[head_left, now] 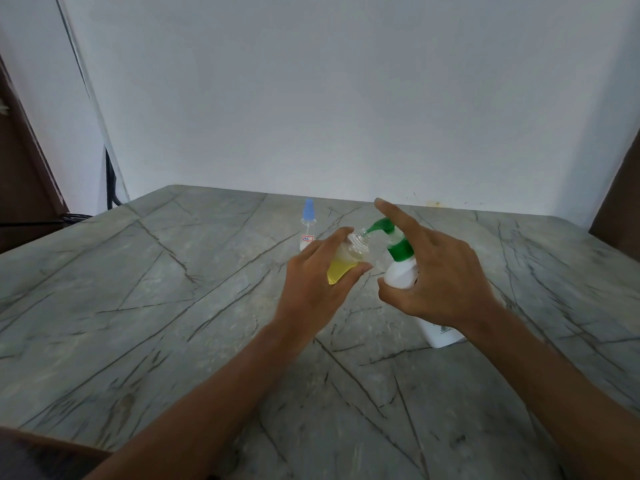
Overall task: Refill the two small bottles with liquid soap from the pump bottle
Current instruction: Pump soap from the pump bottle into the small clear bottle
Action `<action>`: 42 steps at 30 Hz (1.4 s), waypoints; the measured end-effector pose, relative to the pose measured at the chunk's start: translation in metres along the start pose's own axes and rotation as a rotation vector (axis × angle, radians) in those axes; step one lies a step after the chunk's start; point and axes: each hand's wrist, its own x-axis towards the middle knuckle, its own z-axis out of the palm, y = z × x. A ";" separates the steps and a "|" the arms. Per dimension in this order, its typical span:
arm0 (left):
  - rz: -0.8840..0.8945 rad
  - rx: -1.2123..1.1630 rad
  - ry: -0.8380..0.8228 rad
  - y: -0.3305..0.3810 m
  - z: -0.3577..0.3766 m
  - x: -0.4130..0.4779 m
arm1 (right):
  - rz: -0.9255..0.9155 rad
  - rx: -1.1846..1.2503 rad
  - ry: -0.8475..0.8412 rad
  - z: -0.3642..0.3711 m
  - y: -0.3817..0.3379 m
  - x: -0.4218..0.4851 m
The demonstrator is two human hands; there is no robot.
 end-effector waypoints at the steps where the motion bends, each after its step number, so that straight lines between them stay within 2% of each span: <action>1: -0.002 0.000 -0.002 0.000 0.000 0.000 | 0.003 -0.001 -0.005 0.000 0.000 0.000; 22: 0.037 0.036 -0.071 0.000 0.003 -0.003 | -0.015 0.075 0.025 -0.001 0.001 0.003; 31: -0.014 -0.021 0.003 0.000 0.000 0.000 | -0.008 -0.054 -0.003 0.000 -0.001 0.000; 42: -0.041 -0.021 -0.003 0.002 0.000 0.000 | 0.026 -0.040 -0.033 -0.003 -0.004 0.001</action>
